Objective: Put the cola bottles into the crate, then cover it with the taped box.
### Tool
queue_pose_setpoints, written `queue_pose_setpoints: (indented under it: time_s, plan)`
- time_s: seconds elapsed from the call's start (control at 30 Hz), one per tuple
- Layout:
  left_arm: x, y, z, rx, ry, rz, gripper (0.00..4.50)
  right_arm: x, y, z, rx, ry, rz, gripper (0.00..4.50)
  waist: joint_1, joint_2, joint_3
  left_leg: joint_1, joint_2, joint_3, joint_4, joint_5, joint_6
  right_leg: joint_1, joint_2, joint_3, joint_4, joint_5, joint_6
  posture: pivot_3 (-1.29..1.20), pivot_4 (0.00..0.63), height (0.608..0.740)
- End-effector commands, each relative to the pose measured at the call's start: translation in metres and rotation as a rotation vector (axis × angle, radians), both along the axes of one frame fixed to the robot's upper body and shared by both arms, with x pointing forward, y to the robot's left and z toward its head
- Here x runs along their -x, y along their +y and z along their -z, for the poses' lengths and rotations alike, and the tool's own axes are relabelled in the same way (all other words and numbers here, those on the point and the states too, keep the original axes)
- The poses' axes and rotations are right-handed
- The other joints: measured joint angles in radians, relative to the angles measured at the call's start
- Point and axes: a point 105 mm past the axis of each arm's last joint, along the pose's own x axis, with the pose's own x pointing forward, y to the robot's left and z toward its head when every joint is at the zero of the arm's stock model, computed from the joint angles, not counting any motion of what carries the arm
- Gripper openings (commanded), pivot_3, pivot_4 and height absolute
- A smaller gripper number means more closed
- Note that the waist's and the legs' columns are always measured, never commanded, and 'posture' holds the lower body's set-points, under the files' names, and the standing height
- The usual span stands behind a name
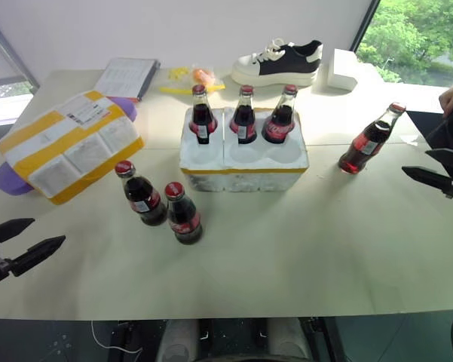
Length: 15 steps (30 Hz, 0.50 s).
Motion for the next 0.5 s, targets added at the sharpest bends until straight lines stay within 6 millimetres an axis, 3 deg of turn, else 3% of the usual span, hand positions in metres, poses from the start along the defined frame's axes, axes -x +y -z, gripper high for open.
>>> queue_pose_setpoints:
  time_s: [0.03, 0.5]
  plan:
    - [0.001, -0.001, -0.008, -0.022, -0.038, 0.007, 4.45, 0.004, -0.007, -0.017, 0.023, -0.052, 0.020, 4.50, 0.000, 0.000, 0.000, 0.000, 0.000, 0.000, 0.000, 0.000, 0.000, 0.000, 0.000, 0.000, 0.000, 0.000, 0.000, 0.00, 0.150, 0.740]
    - [-0.012, -0.006, -0.017, -0.003, -0.082, 0.023, 4.45, 0.005, -0.010, -0.019, 0.004, -0.049, 0.030, 4.50, 0.001, 0.000, 0.000, 0.000, -0.001, 0.000, 0.000, 0.000, 0.000, 0.001, 0.000, 0.000, 0.000, 0.001, 0.003, 0.00, 0.150, 0.740]
